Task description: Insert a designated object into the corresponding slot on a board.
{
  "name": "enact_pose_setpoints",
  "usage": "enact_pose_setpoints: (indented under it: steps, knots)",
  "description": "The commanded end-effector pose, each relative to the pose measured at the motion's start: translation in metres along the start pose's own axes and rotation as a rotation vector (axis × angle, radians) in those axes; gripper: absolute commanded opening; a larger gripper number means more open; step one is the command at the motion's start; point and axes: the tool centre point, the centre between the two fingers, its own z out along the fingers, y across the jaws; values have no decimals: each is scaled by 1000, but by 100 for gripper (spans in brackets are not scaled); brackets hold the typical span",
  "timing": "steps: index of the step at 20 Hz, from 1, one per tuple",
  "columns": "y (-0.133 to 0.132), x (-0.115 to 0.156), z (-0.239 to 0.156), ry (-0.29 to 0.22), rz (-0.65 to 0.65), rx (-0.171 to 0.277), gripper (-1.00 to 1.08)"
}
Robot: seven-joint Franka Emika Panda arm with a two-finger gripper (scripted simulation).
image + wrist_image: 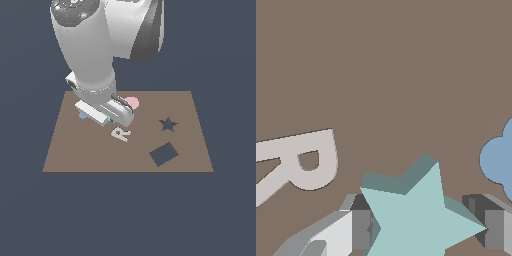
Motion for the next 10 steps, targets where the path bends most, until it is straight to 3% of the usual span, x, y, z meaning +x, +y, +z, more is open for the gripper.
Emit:
enact_pose_setpoints:
  steps: [1,10]
  knots:
    - [-7,-14,-1,0,82,0,-100]
    - [-41,-56,-2,0,355,0,-100]
